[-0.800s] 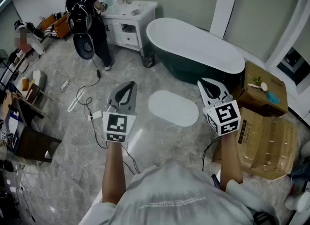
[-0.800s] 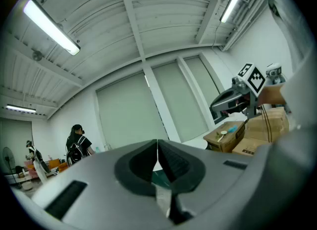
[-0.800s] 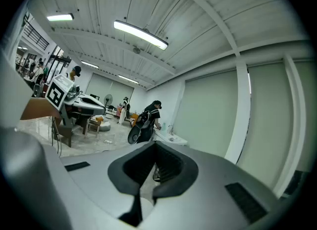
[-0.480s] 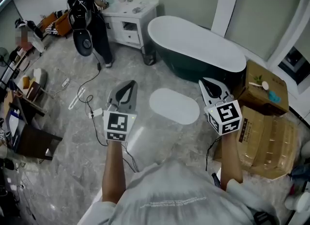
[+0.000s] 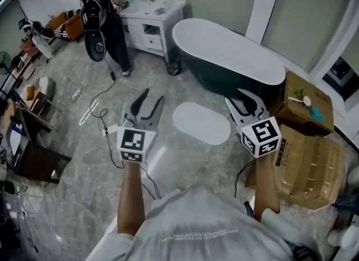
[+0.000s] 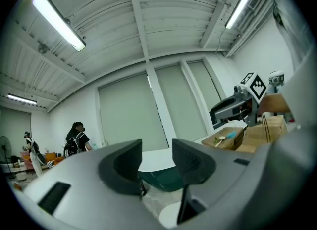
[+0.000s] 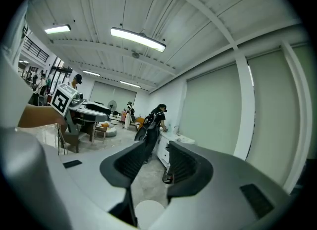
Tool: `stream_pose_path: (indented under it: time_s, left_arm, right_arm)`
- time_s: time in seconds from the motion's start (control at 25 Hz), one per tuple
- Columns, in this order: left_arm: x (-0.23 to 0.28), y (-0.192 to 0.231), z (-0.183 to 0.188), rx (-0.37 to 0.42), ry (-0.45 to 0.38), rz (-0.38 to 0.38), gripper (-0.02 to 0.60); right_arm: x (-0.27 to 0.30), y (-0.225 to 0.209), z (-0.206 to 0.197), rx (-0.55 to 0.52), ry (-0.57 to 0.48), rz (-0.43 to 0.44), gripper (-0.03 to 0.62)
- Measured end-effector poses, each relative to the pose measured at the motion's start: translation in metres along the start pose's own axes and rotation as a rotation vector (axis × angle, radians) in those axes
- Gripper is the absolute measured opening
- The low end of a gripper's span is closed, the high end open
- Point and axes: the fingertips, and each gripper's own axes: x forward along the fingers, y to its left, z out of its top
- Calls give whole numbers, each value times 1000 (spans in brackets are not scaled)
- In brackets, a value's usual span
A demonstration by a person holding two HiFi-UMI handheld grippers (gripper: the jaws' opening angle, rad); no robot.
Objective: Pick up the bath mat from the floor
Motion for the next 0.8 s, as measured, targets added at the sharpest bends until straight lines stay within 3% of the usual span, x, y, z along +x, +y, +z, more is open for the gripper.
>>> stream_pose_path:
  time_s: [0.16, 0.8]
  left_arm:
    - [-2, 1, -2, -8, 6, 10, 218]
    - [-17, 6, -32, 6, 59, -17, 218]
  right_arm:
    - [1, 8, -3, -28, 19, 26, 209]
    - [8, 19, -11, 21, 36, -18, 210]
